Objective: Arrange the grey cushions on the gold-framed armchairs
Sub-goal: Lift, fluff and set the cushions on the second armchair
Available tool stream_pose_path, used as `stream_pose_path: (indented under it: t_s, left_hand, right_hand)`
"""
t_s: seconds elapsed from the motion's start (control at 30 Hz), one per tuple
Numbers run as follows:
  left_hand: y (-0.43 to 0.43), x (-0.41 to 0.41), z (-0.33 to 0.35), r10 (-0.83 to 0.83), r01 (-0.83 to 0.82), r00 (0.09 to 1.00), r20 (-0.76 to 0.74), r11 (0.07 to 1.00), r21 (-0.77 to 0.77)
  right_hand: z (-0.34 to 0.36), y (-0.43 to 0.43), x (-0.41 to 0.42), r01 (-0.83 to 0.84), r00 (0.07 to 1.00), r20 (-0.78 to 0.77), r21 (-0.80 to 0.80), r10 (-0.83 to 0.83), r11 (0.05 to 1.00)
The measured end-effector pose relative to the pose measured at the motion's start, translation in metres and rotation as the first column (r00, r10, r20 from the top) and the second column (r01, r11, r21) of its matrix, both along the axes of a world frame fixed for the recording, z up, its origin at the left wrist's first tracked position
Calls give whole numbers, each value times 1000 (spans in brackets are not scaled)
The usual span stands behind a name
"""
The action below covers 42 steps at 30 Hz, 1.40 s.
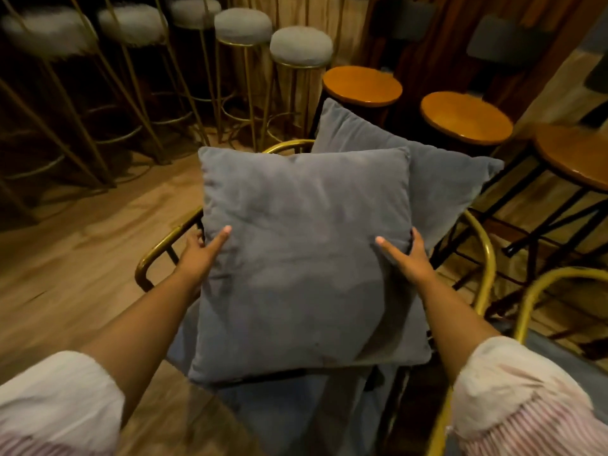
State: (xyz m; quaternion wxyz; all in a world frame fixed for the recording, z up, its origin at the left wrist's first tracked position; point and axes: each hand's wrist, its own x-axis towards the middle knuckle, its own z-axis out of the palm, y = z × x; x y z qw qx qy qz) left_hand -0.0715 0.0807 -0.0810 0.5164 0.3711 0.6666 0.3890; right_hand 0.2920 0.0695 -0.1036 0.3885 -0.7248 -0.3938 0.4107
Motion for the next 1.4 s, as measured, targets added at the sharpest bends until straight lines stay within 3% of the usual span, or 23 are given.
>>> stream_pose_path:
  t_s: [0.1,0.3,0.5,0.77,1.07,1.4]
  left_hand:
    - [17,-16,-40,0,2,1000,17,996,-95]
    - [12,8,-43,125,-122,991,47,991,-53]
    - [-9,21,-7,175,-181,981,88,982,56]
    - [-51,79,67,175,-184,983,57,959,215]
    - [-164,238,116,-26,-18,993,113,926,376]
    - [-277,413,110,-365,326,928,76,893,311]
  right_hand:
    - [-10,4,4,32,998,-50,-54,-35,998]
    - [-20,-3,5,85,987,-131,-59,-92,995]
    - [12,-25,17,80,985,-151,9,-78,997]
    - [61,-109,63,222,969,-158,221,-189,950]
    - [115,-281,205,358,933,-155,341,-323,869]
    - [119,-457,364,453,887,-97,366,-451,813]
